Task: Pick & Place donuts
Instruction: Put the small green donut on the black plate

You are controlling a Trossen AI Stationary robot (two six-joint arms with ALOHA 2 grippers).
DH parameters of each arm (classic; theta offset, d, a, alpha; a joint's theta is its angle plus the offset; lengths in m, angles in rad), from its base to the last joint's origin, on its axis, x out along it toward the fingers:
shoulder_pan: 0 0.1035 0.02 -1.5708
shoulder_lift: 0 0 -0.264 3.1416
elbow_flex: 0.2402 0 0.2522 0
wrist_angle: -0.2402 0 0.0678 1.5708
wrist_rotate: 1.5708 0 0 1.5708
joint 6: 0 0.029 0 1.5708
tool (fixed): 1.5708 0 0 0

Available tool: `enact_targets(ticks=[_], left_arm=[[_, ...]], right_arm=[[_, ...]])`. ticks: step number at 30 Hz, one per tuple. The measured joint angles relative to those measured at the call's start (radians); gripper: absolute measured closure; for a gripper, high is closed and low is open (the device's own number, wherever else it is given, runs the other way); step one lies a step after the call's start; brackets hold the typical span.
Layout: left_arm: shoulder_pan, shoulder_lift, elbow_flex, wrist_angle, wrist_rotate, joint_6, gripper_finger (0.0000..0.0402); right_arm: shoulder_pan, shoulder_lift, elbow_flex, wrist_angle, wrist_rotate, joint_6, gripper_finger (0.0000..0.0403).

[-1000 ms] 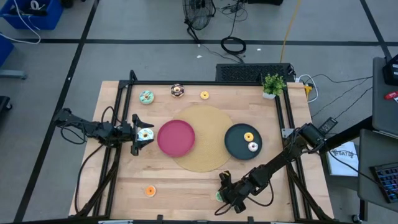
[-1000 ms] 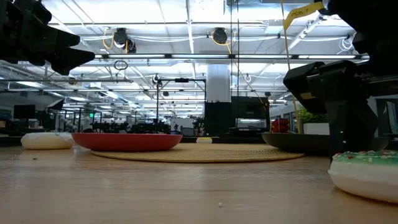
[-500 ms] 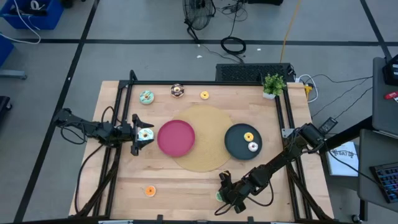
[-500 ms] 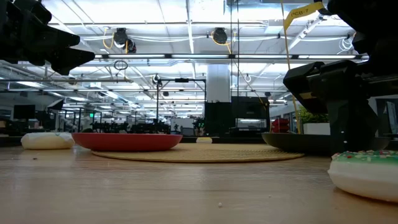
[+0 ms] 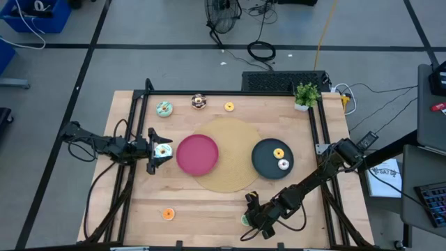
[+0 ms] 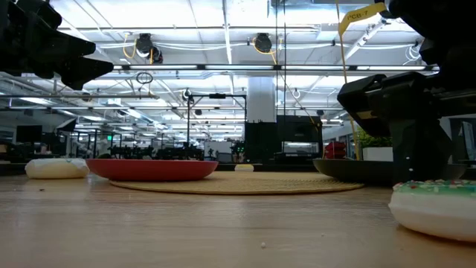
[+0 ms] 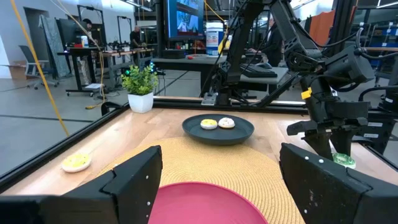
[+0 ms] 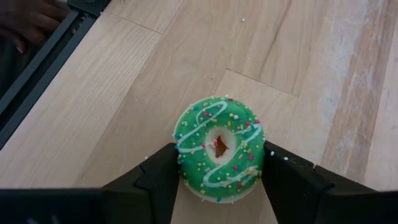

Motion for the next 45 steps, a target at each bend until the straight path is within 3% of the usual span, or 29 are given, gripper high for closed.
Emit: enact_targets(ticks=[34, 45], left_arm=[[0.000, 0.000, 0.000, 0.000, 0.000, 0.000, 0.0082], [0.000, 0.000, 0.000, 0.000, 0.000, 0.000, 0.0082]], right_arm=[[0.000, -0.002, 0.000, 0.006, 0.000, -0.001, 0.0206], [-0.001, -0.093, 0.001, -0.041, 0.000, -0.001, 0.0206]])
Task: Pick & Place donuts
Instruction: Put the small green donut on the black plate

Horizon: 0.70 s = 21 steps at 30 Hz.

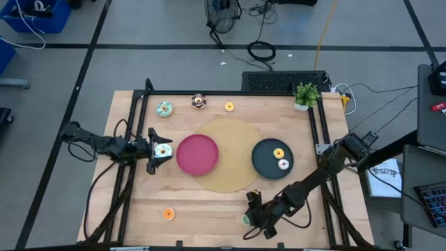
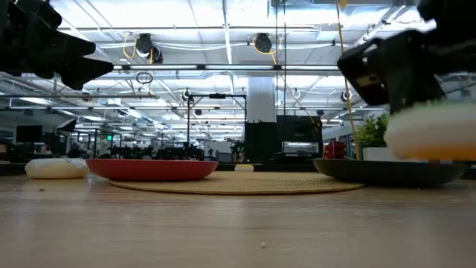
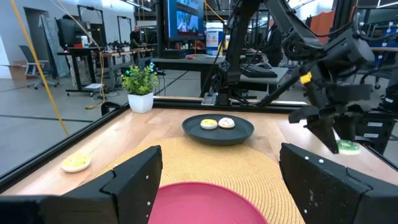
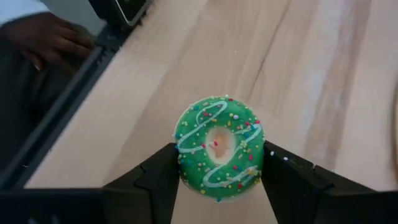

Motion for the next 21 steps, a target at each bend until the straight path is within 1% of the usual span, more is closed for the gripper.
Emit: enact_targets(ticks=[7, 16, 21], left_arm=[[0.000, 0.000, 0.000, 0.000, 0.000, 0.000, 0.0082], [0.000, 0.000, 0.000, 0.000, 0.000, 0.000, 0.0082], [0.000, 0.000, 0.000, 0.000, 0.000, 0.000, 0.0082]], right_arm=[[0.000, -0.063, 0.001, -0.076, 0.000, 0.000, 0.0206], [0.000, -0.092, 0.001, -0.090, 0.001, 0.007, 0.0206], [-0.010, -0.092, 0.001, -0.105, 0.021, 0.139, 0.0206]])
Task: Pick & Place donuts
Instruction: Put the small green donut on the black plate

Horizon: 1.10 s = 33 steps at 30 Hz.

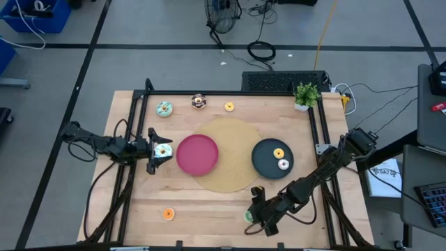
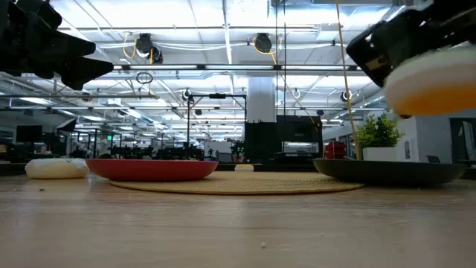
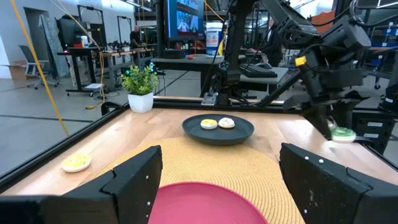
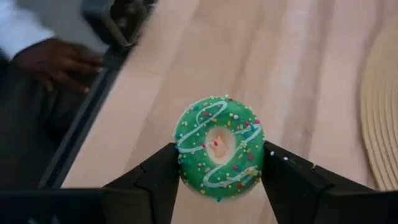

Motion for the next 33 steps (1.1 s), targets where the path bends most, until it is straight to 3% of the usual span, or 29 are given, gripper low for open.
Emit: enact_targets(ticks=[9, 14, 33], left_arm=[[0.000, 0.000, 0.000, 0.000, 0.000, 0.000, 0.0082], [0.000, 0.000, 0.000, 0.000, 0.000, 0.000, 0.0082], [0.000, 0.000, 0.000, 0.000, 0.000, 0.000, 0.0082]], right_arm=[[-0.029, 0.000, 0.000, -0.078, 0.138, 0.192, 0.0206], [-0.060, 0.000, 0.000, -0.145, 0.139, 0.303, 0.0206], [-0.118, -0.025, -0.001, -0.528, 0.084, 0.419, 0.0206]])
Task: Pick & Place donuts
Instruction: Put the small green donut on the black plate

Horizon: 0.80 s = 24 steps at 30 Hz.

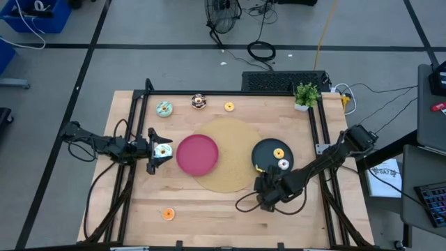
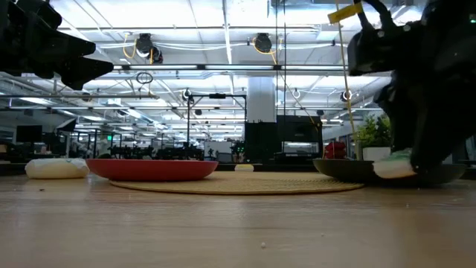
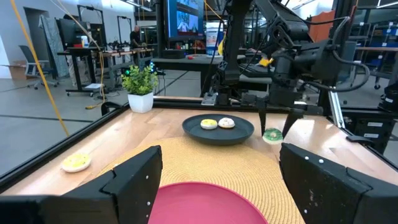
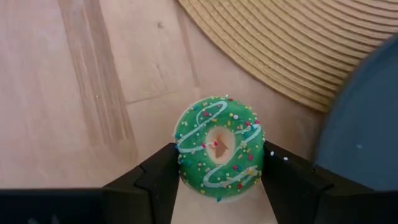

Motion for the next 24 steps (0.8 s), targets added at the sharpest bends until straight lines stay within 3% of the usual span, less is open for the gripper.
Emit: enact_targets(ticks=[6, 24], left_arm=[[0.000, 0.000, 0.000, 0.000, 0.000, 0.000, 0.0082], [0.000, 0.000, 0.000, 0.000, 0.000, 0.000, 0.0082]], right_arm=[[-0.003, -0.075, 0.000, -0.051, 0.017, 0.003, 0.0206], [-0.004, -0.307, -0.042, -0.196, 0.309, 0.021, 0.0206]])
